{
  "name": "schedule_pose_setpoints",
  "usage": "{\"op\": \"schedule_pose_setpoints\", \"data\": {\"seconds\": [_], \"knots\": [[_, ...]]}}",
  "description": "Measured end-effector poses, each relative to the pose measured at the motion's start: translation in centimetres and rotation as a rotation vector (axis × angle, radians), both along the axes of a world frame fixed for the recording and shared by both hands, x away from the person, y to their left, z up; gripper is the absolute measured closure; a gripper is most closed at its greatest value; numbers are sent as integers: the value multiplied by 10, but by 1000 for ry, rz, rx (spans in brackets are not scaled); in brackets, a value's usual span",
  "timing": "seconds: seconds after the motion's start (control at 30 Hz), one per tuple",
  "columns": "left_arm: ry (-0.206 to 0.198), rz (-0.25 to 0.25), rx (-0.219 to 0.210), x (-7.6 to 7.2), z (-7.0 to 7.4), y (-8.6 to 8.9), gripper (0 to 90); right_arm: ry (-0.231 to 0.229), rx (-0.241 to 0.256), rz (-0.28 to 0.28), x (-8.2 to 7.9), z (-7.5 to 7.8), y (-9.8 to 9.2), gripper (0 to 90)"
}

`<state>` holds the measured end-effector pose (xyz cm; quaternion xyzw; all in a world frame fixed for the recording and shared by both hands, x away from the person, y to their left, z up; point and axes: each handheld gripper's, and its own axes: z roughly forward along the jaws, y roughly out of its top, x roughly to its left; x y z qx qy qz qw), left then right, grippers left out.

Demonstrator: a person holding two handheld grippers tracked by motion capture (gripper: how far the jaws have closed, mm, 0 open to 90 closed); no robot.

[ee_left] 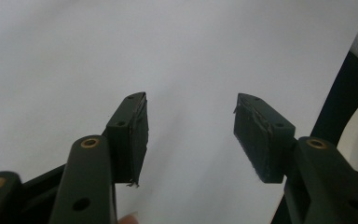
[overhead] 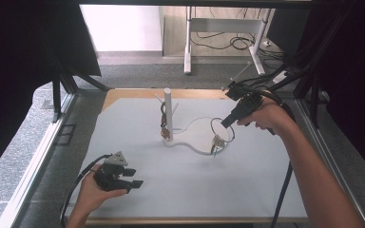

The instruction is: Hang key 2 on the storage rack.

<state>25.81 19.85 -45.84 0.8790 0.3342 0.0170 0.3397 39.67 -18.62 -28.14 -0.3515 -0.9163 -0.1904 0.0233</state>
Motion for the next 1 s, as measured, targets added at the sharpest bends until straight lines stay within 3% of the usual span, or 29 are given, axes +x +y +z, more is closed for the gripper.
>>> {"op": "schedule_pose_setpoints", "data": {"seconds": [0.53, 1.0], "knots": [[8, 9, -26, 0, 3, 1, 451, 13, 16, -21, 34, -3, 19, 873], [-4, -9, -40, 0, 6, 3, 451, 15, -13, -26, 61, -7, 44, 874]]}}
